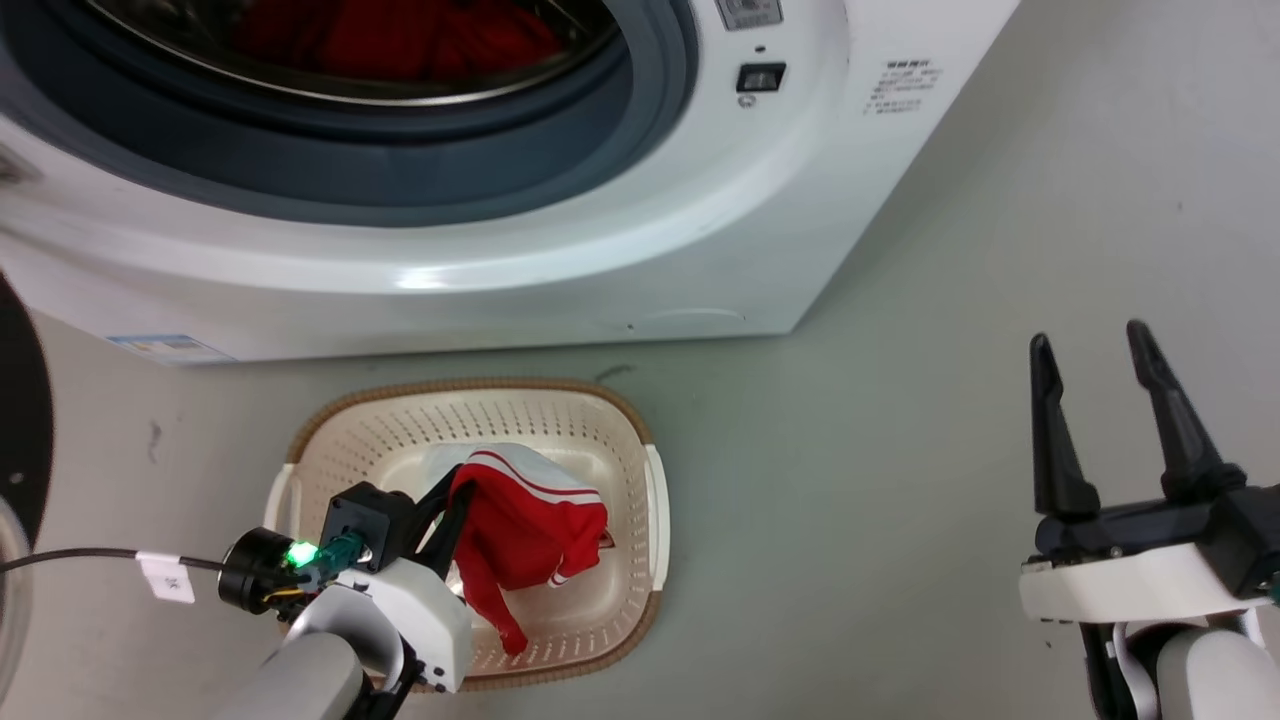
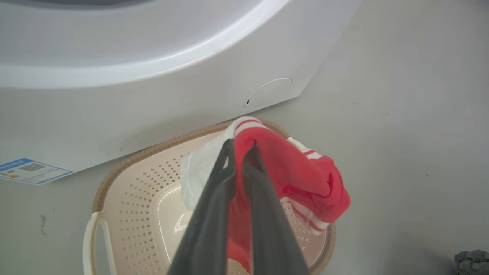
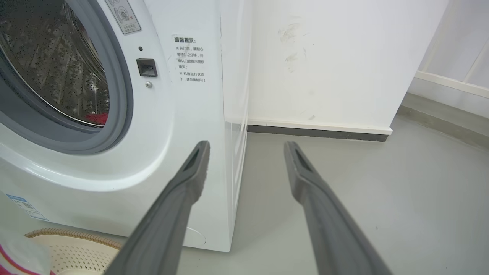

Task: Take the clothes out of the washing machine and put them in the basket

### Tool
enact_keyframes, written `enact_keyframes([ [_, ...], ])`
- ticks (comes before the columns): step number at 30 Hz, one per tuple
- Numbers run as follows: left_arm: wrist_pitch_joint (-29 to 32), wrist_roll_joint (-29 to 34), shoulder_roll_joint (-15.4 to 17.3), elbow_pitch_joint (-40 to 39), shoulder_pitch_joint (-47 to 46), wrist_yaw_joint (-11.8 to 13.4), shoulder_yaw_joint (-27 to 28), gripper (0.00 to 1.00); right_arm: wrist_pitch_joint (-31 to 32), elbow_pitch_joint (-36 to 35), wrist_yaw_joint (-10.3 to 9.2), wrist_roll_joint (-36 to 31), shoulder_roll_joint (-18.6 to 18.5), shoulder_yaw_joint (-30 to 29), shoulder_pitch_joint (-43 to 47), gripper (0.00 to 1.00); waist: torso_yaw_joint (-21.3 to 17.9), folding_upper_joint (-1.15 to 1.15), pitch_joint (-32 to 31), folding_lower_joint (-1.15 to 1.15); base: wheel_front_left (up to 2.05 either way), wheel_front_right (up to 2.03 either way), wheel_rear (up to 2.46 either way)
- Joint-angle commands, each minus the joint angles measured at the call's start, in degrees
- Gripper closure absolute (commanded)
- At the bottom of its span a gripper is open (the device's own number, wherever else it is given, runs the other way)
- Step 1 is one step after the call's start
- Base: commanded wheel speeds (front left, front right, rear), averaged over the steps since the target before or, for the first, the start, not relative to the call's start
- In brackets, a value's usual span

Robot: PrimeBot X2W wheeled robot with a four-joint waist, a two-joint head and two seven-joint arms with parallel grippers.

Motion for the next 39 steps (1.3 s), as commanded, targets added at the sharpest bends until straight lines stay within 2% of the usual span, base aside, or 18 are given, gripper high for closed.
enact_keyframes([
  [1,-0.5,-0.1,-0.4,2.5,-1.8,-0.8,0.0,1.0,-0.1,-0.3,-0.04,0.3,0.1,-0.1,-1.4,0.0,-2.0,0.0,4.1,-0.01,0.0,0.0,0.0],
  [6,-0.5,0.0,-3.8,16.4,-6.9,-5.1,-1.6,1.0,-0.1,-0.8,-0.04,1.2,0.1,-0.3,-4.0,0.0,-3.5,0.0,9.4,-0.01,0.0,0.0,0.0],
  [12,0.3,1.3,-8.2,32.0,-14.5,-9.0,-3.8,1.0,-0.1,-1.5,-0.04,2.0,0.1,-0.7,-6.9,0.0,-4.7,0.0,15.5,-0.01,0.0,0.0,0.0],
  [20,3.4,2.7,-11.7,47.9,-21.8,-10.7,-6.3,1.0,-0.1,-2.3,-0.04,3.3,0.1,-0.9,-9.5,0.0,-6.5,0.0,21.2,-0.01,0.0,0.0,0.0],
  [27,3.7,2.3,-14.0,53.0,-24.1,-11.1,-7.0,1.0,-0.1,-1.9,-0.04,3.5,0.1,-0.8,-10.3,0.0,-6.3,0.0,22.2,-0.01,0.0,0.0,0.0],
  [28,3.7,2.2,-14.2,53.3,-24.1,-11.2,-7.0,0.88,-0.1,-1.8,-0.04,3.4,0.1,-0.7,-10.3,0.0,-6.3,0.0,21.9,-0.01,0.0,0.0,0.0],
  [29,3.6,2.2,-14.4,53.5,-23.8,-11.1,-7.0,0.27,-0.1,-1.7,-0.04,3.3,0.1,-0.5,-10.4,0.0,-6.2,0.0,21.4,-0.01,0.0,0.0,0.0],
  [30,3.4,1.9,-14.7,53.8,-23.5,-11.0,-6.9,0.0,-0.1,-1.6,-0.04,3.2,0.1,-0.4,-10.3,0.0,-6.1,0.0,20.9,-0.01,0.0,0.0,0.0],
  [39,-2.5,-1.7,-18.2,54.6,-17.9,-11.1,-4.5,0.0,-0.1,0.2,-0.04,1.9,0.1,-0.1,-6.4,0.0,-3.4,0.0,10.6,-0.01,0.0,0.0,0.0],
])
